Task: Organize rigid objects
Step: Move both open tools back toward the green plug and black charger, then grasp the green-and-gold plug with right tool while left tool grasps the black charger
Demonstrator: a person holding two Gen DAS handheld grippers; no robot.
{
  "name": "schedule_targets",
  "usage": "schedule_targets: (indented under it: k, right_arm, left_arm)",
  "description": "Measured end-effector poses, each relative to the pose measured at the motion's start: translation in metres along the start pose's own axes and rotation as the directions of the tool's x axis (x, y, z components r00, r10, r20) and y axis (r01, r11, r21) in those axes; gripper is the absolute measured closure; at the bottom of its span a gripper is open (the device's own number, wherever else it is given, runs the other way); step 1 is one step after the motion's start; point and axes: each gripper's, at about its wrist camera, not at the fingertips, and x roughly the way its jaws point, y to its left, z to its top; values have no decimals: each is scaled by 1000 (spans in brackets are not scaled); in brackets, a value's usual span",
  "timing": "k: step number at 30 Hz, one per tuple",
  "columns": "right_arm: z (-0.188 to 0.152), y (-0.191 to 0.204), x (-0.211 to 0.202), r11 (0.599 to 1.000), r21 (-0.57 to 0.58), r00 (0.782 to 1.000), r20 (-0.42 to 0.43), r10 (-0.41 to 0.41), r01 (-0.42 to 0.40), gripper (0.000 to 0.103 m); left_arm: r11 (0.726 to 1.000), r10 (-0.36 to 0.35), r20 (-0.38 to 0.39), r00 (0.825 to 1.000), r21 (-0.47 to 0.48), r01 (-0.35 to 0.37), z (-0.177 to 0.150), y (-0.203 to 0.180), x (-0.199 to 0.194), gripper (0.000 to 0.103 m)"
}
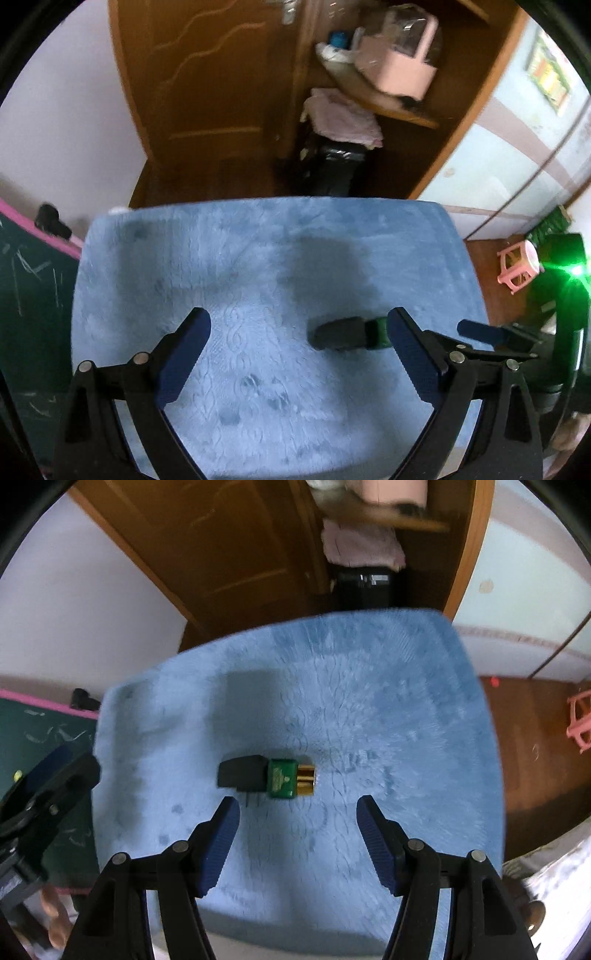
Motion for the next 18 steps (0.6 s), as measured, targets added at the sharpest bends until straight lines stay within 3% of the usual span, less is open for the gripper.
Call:
schedule_targets:
  k: [9, 18]
  right_arm:
    - [17, -4, 77, 997, 77, 996, -88, 33, -27, 36]
    - [20, 1, 97, 995, 87, 994, -92, 57, -49, 40]
  left_arm:
    - [997, -11, -79, 997, -71, 5, -8, 20, 52, 6]
    - [995, -24, -117, 993, -102, 12, -11, 21, 72, 6]
